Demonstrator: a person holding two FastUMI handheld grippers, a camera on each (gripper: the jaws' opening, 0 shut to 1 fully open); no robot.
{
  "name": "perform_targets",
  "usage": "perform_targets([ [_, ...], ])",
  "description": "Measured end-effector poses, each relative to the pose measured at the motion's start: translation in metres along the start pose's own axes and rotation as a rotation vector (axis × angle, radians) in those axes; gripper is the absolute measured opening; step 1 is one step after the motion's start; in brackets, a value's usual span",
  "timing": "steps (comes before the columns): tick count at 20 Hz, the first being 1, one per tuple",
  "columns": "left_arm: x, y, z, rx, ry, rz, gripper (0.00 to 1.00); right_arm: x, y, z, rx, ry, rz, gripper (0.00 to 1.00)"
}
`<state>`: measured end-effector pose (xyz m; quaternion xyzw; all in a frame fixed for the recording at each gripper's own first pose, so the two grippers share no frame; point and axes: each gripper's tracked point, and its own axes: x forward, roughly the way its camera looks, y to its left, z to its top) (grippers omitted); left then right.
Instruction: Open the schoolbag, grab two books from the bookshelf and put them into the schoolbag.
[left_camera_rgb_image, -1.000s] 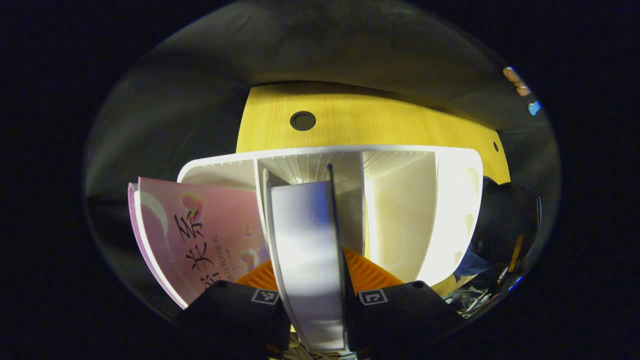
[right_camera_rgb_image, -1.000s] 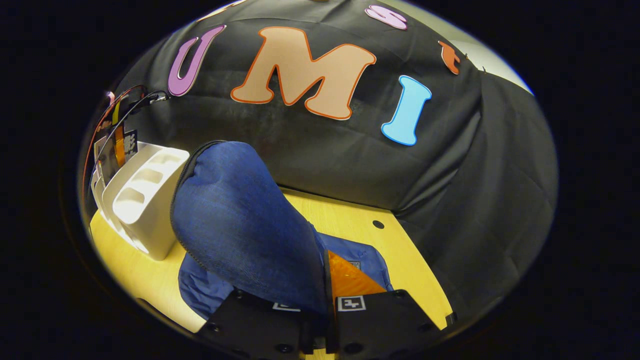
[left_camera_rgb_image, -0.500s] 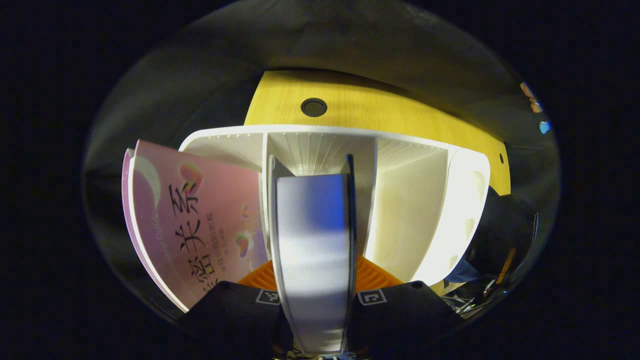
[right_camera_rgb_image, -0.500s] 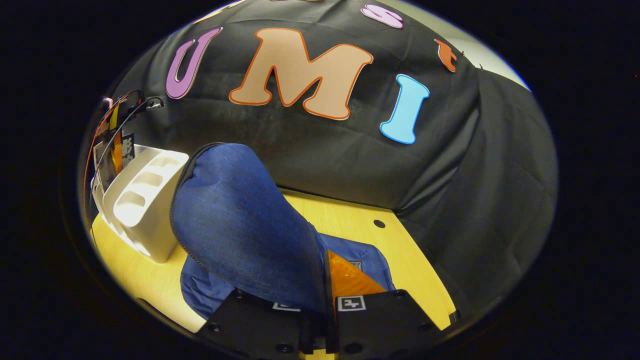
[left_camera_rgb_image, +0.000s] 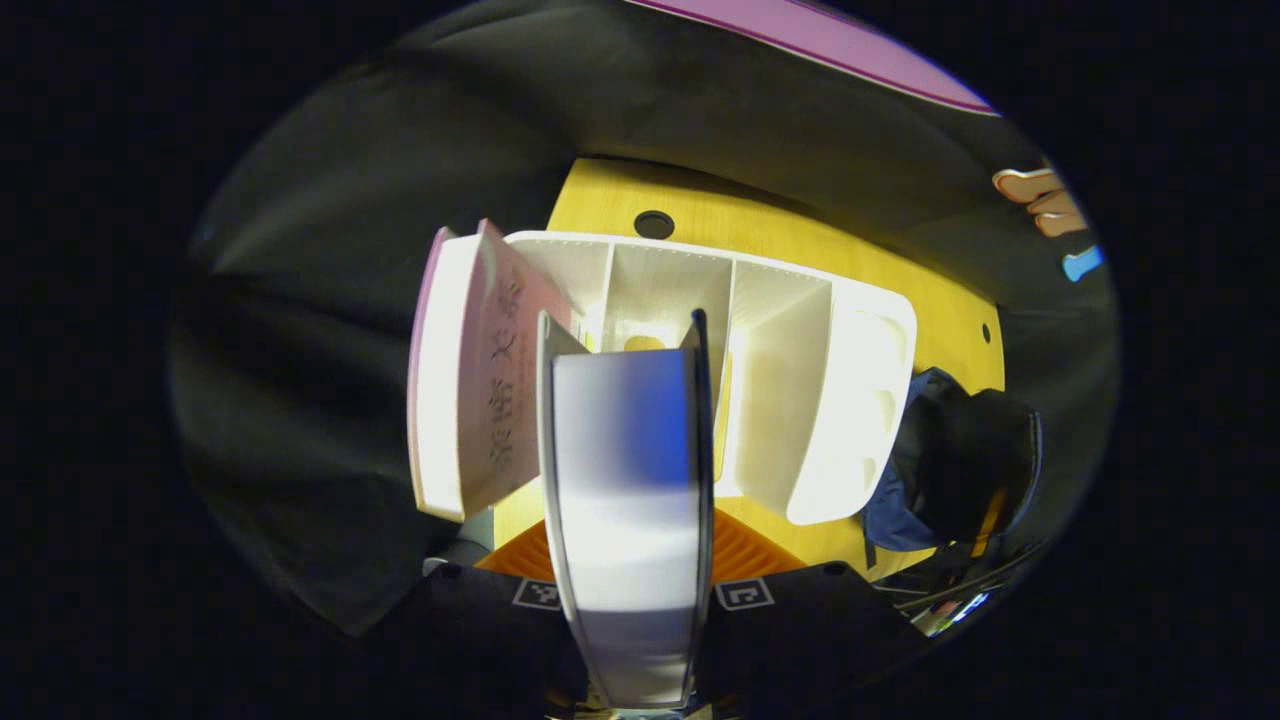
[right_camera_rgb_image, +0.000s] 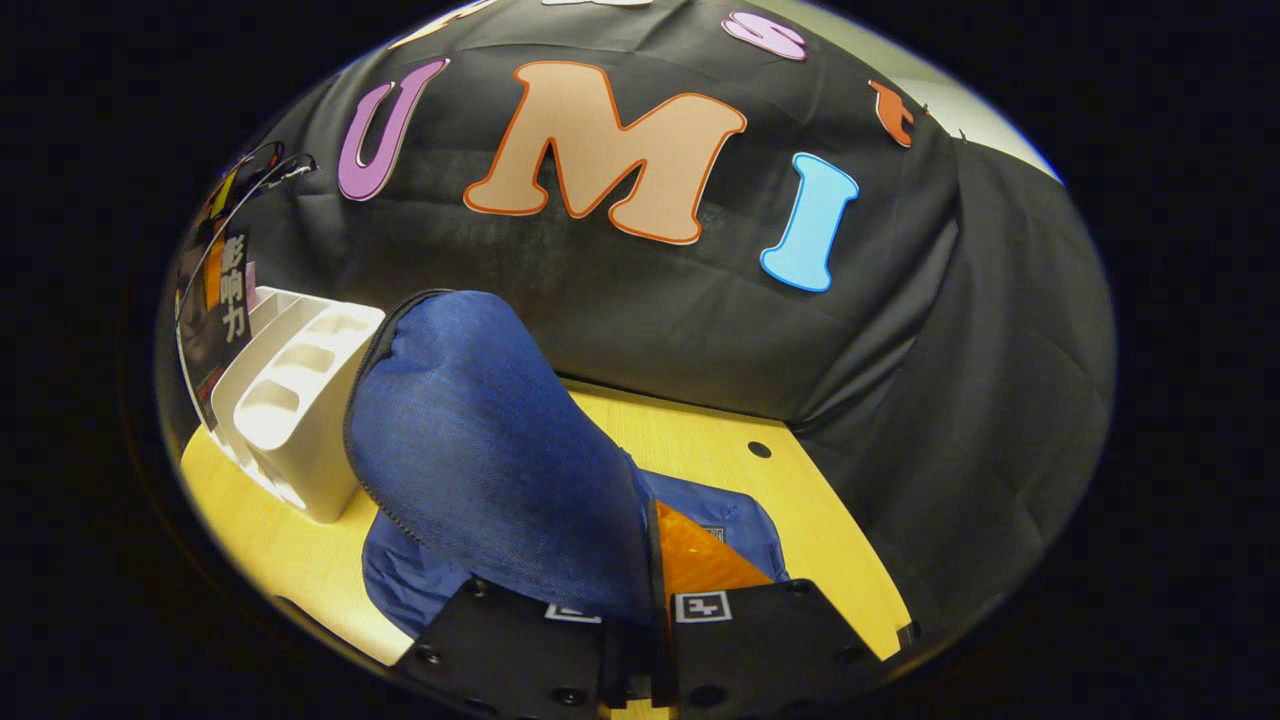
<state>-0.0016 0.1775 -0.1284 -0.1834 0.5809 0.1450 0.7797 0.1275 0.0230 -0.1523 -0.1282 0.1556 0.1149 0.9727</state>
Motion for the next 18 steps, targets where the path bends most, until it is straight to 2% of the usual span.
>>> perform_targets([
  [5,-0.061,0.0,-0.038,-0.004,-0.04,-0.009,0.39,-0.005,-0.001,-0.002,0.003,-0.002,0.01,0.11],
  [10,-0.109,-0.018,-0.056,0.001,-0.136,-0.058,0.4,-0.012,-0.002,-0.004,0.033,-0.004,0.017,0.11],
  [15,-0.134,-0.07,-0.065,0.036,-0.218,-0.173,0.39,-0.019,-0.005,-0.007,0.046,-0.003,0.025,0.11],
  [18,-0.132,-0.124,-0.072,0.026,-0.222,-0.318,0.39,-0.021,-0.006,-0.006,0.053,0.0,0.035,0.11],
])
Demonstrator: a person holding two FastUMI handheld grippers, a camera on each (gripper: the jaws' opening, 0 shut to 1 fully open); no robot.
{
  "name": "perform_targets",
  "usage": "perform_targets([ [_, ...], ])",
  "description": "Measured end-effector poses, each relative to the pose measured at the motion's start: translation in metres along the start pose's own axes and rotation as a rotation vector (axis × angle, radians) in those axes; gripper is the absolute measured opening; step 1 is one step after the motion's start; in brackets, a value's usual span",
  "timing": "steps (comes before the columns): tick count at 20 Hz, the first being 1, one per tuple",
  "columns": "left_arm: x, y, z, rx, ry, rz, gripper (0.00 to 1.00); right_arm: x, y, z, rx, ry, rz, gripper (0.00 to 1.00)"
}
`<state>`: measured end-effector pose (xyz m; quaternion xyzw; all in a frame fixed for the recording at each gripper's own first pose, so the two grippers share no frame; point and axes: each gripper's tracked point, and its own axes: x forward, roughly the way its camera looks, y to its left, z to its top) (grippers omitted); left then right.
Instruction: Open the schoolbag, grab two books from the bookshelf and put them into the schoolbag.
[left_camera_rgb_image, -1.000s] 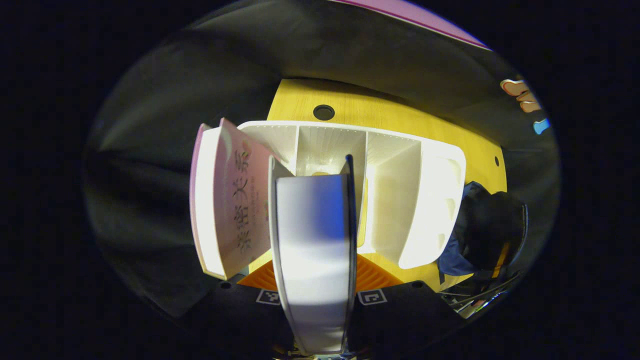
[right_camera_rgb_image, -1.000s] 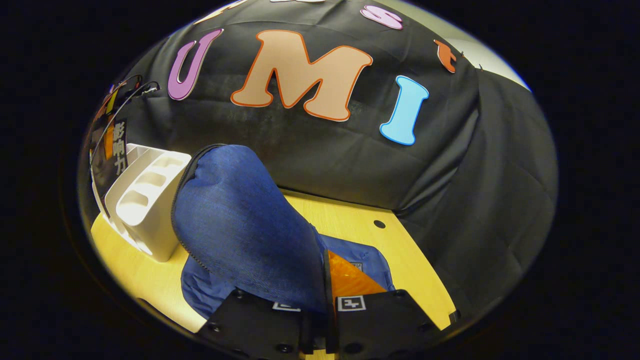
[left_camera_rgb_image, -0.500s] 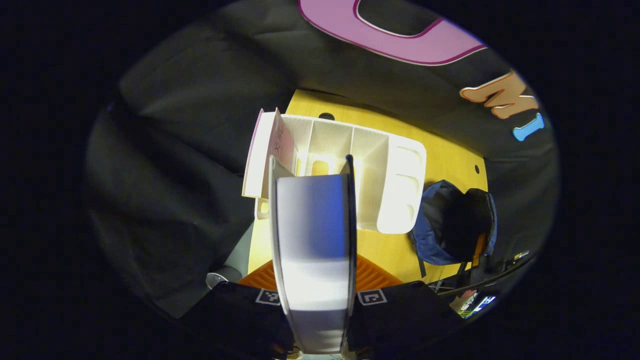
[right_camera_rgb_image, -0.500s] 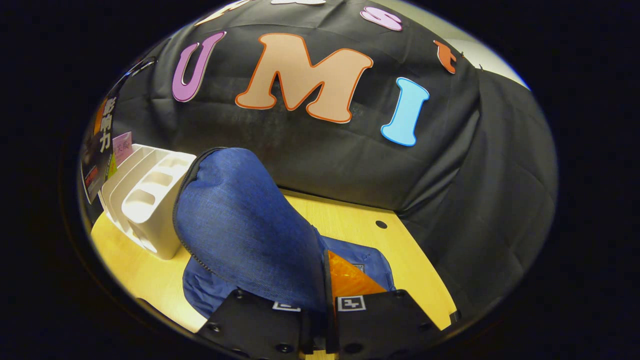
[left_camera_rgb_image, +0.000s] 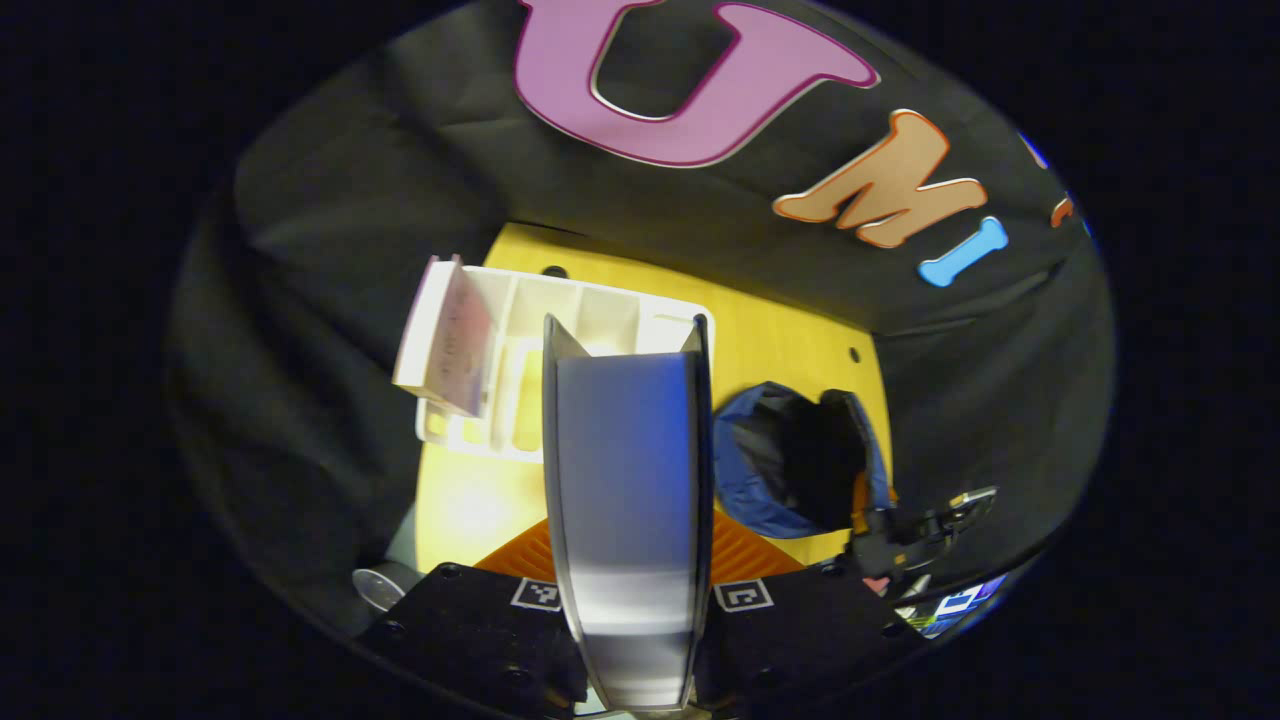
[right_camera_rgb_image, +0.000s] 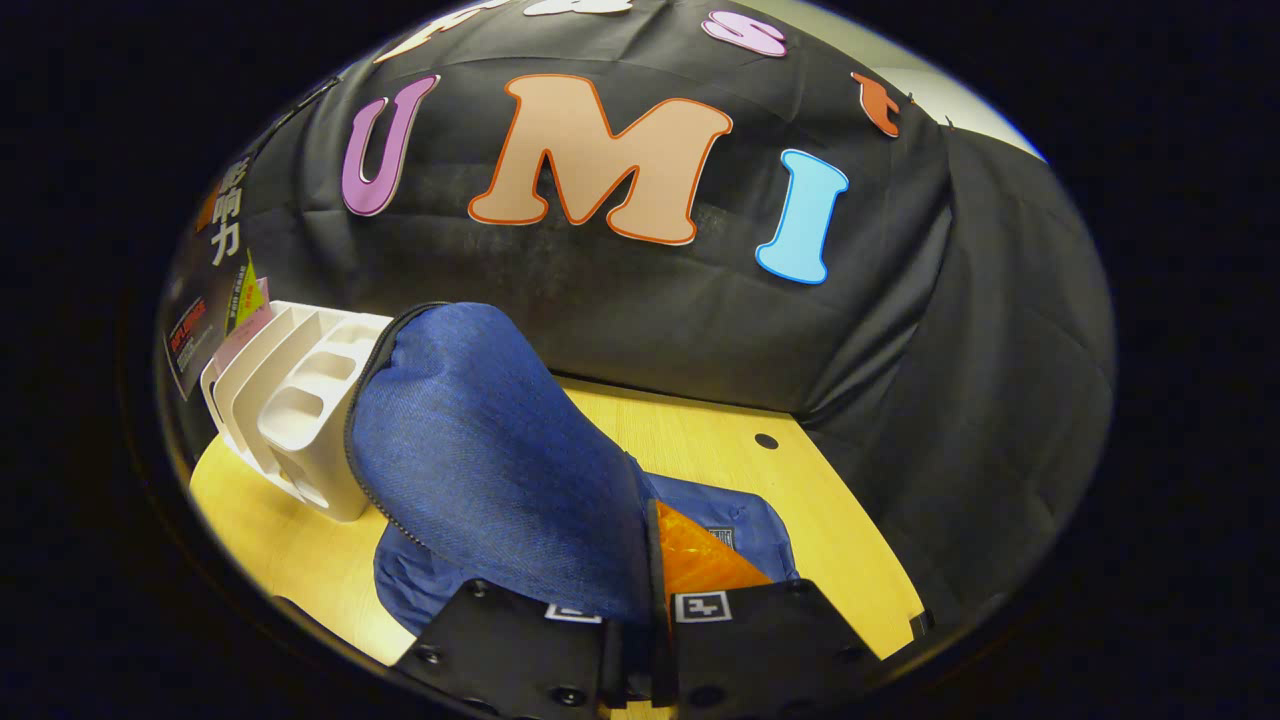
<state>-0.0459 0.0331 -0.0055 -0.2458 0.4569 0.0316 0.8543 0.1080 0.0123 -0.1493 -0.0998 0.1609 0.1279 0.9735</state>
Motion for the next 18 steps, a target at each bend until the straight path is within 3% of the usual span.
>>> perform_targets([
  [7,0.074,-0.074,-0.013,-0.003,0.052,-0.163,0.39,0.003,-0.004,0.001,0.032,-0.004,0.03,0.11],
  [18,0.214,-0.142,-0.039,-0.025,0.139,-0.248,0.39,0.007,-0.007,0.009,0.094,-0.021,0.054,0.11],
])
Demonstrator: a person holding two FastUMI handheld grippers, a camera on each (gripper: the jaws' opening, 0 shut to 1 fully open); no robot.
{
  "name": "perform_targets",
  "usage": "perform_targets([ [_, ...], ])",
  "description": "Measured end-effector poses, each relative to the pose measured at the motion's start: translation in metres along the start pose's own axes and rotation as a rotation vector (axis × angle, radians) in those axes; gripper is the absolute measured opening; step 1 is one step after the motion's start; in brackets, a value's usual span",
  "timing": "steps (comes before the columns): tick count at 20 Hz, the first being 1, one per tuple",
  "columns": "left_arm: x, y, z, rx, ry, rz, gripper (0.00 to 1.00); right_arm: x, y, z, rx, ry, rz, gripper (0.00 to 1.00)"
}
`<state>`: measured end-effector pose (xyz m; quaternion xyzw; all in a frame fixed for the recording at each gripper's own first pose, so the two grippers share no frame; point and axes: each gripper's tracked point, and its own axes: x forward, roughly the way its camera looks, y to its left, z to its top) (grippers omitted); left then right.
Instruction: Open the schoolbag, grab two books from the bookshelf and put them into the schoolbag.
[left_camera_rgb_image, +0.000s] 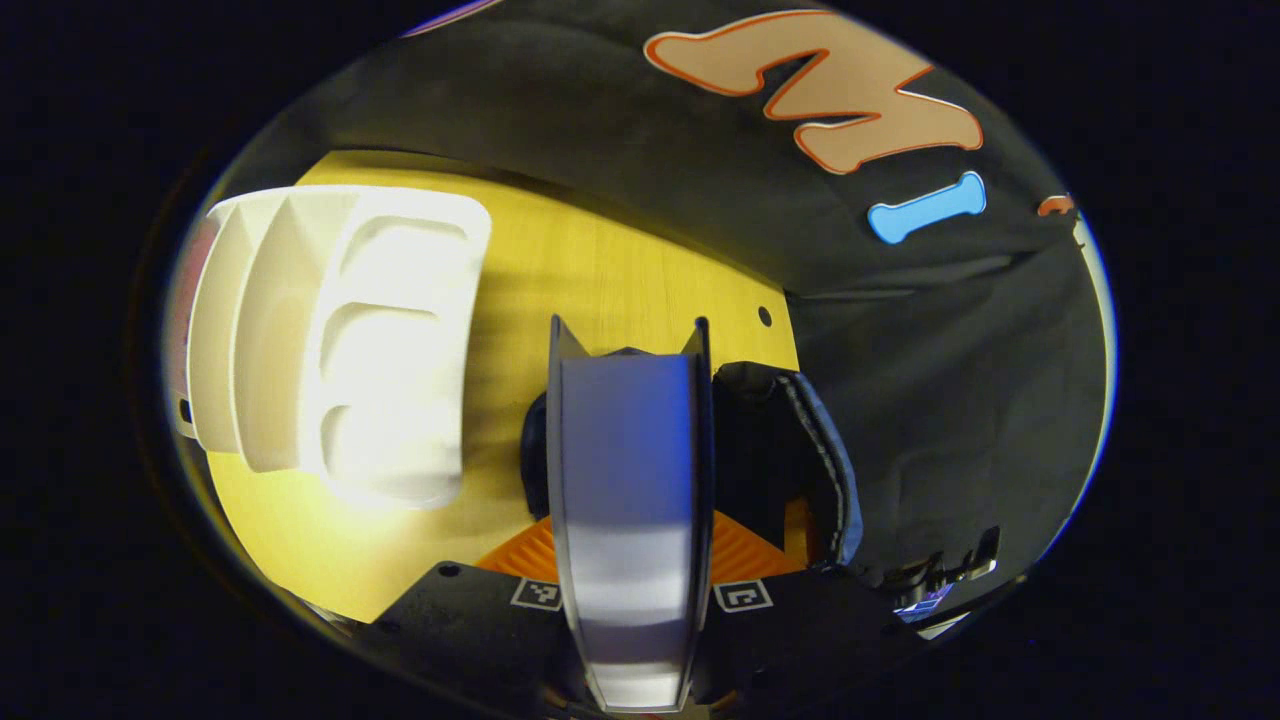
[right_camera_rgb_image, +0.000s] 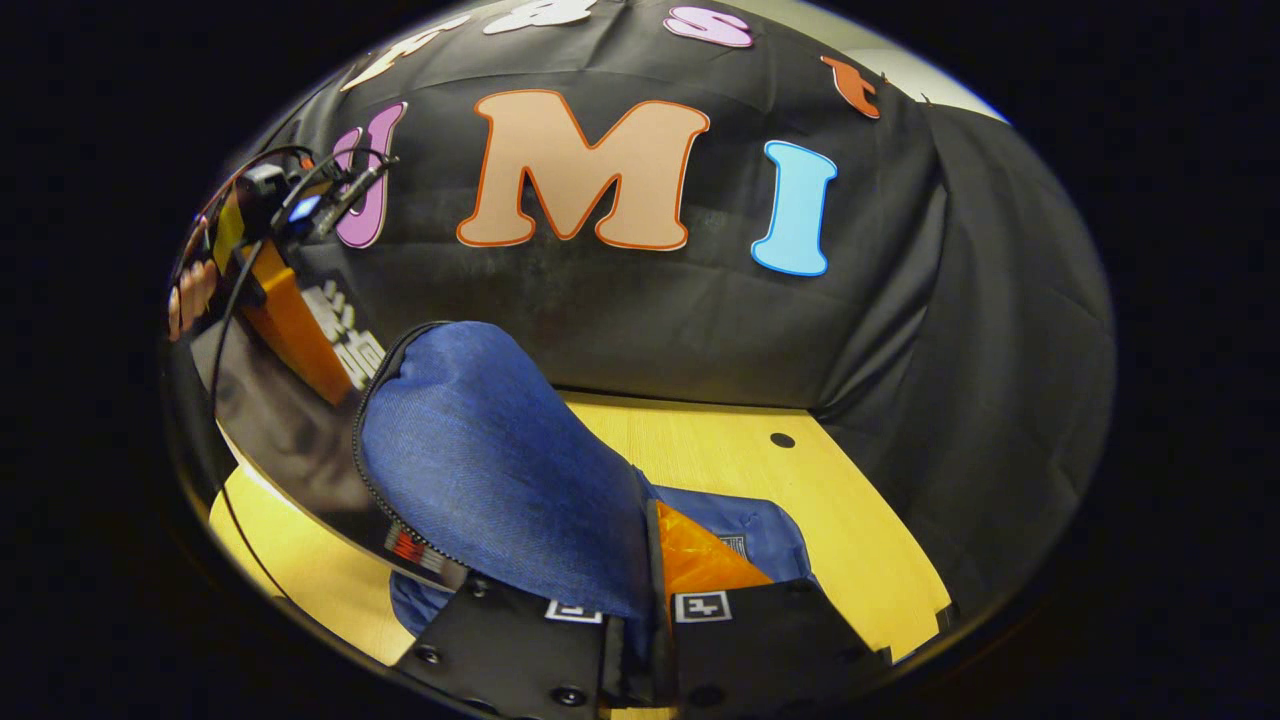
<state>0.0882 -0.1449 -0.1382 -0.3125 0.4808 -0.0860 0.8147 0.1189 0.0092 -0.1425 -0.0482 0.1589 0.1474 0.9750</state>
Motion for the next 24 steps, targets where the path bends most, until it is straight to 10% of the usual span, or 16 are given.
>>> perform_targets([
  [15,0.136,-0.058,-0.026,-0.064,-0.058,-0.375,0.38,0.012,0.004,0.011,0.088,-0.028,0.047,0.1],
  [24,0.188,-0.054,-0.04,-0.098,-0.03,-0.432,0.37,0.018,0.013,0.008,0.057,-0.031,0.062,0.11],
])
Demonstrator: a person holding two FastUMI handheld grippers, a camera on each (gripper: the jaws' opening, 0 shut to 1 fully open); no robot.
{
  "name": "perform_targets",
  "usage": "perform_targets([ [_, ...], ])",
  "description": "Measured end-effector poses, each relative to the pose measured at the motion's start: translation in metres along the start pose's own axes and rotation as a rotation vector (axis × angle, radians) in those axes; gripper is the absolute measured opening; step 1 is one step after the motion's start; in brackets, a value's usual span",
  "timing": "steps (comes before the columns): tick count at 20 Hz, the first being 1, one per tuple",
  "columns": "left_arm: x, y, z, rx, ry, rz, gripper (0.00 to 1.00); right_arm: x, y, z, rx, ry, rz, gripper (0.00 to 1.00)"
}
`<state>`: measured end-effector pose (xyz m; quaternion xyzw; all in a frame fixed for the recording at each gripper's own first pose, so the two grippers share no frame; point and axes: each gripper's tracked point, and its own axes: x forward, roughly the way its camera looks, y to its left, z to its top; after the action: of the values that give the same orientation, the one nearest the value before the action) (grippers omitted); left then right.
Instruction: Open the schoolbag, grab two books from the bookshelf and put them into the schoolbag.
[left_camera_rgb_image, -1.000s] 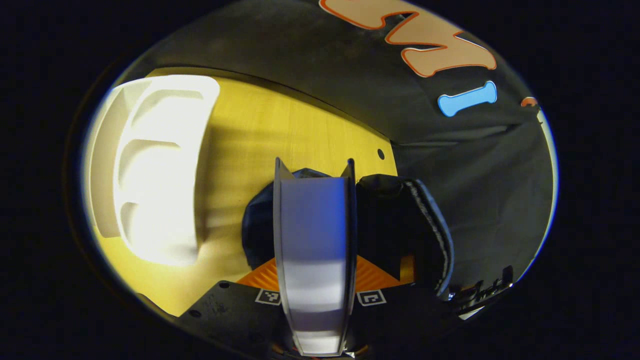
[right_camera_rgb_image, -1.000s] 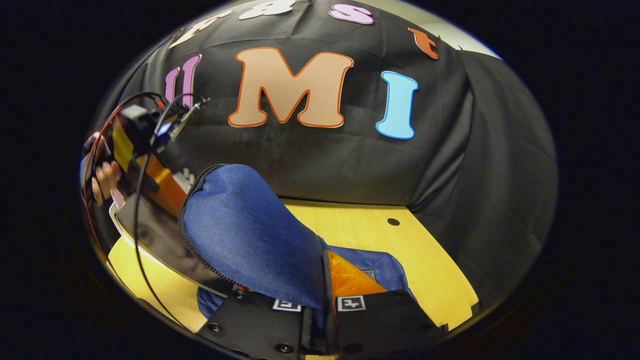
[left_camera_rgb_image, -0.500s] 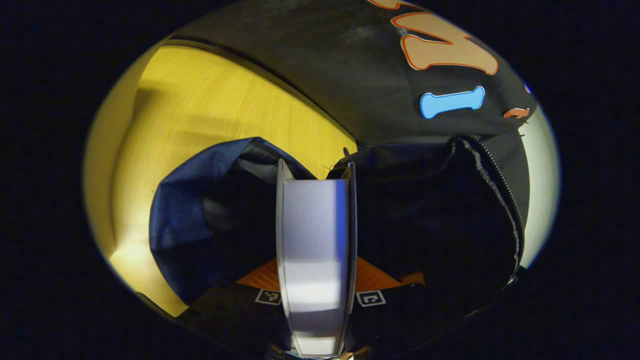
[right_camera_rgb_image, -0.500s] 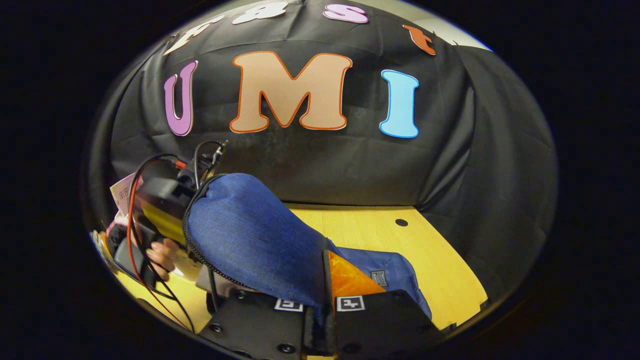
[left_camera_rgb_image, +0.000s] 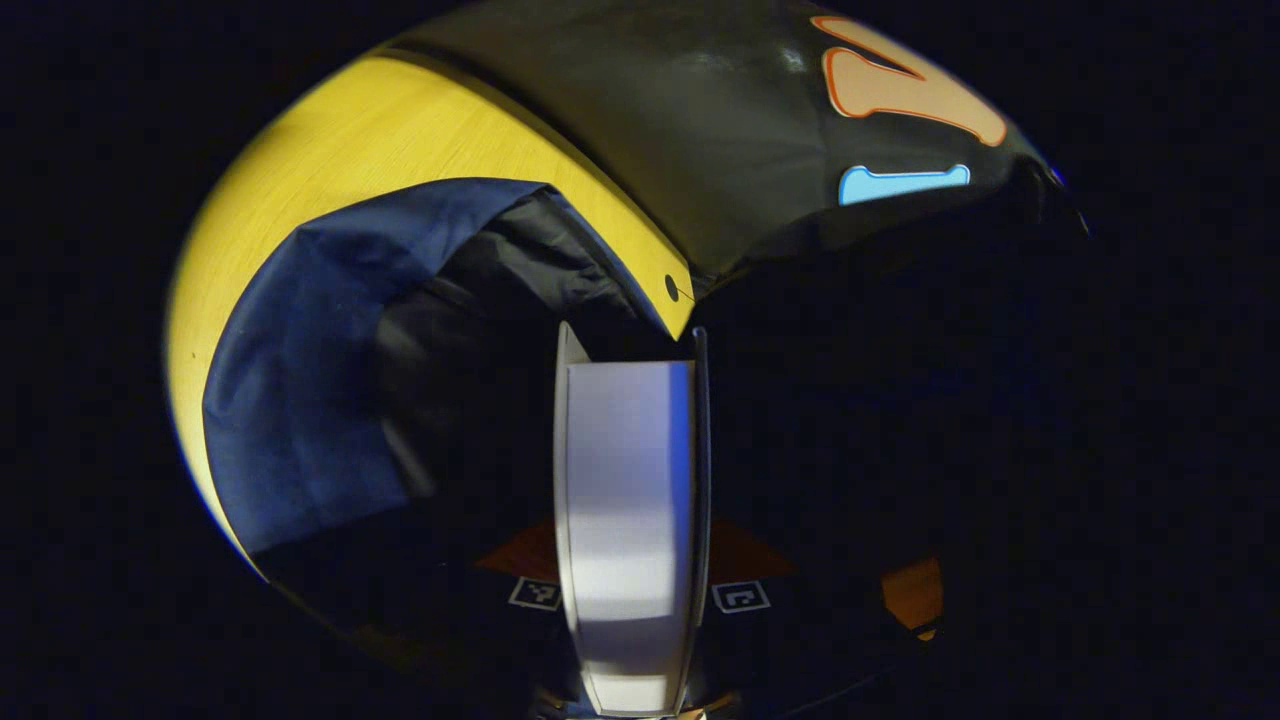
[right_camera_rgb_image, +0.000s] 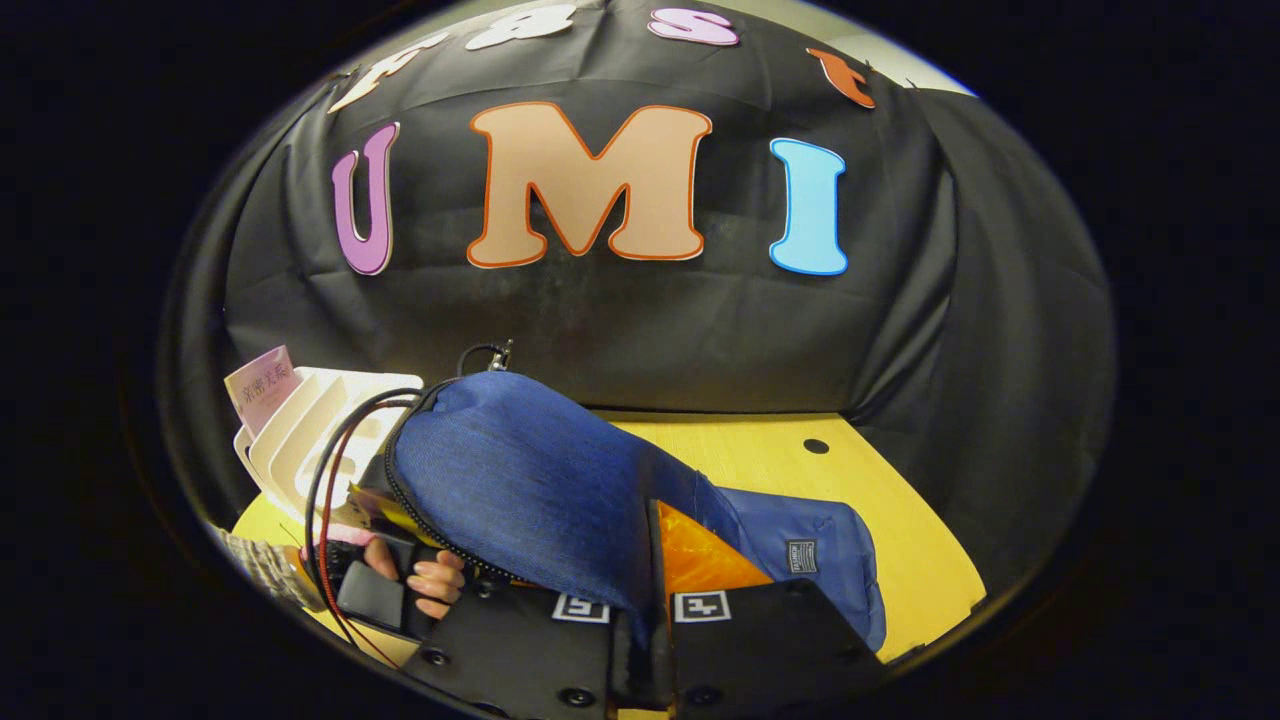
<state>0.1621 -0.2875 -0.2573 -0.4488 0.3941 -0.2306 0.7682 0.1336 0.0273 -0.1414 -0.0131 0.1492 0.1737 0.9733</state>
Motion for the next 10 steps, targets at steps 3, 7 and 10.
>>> perform_targets([
  [3,0.013,-0.001,0.012,-0.055,-0.021,0.007,0.37,0.002,-0.006,0.0,0.01,0.002,-0.015,0.11],
  [7,0.004,0.007,0.02,0.047,-0.055,0.104,0.33,0.003,-0.013,-0.001,0.002,0.008,-0.029,0.1],
  [10,-0.023,0.012,0.027,0.19,-0.068,0.202,0.74,0.004,-0.018,0.0,0.004,0.007,-0.041,0.11],
])
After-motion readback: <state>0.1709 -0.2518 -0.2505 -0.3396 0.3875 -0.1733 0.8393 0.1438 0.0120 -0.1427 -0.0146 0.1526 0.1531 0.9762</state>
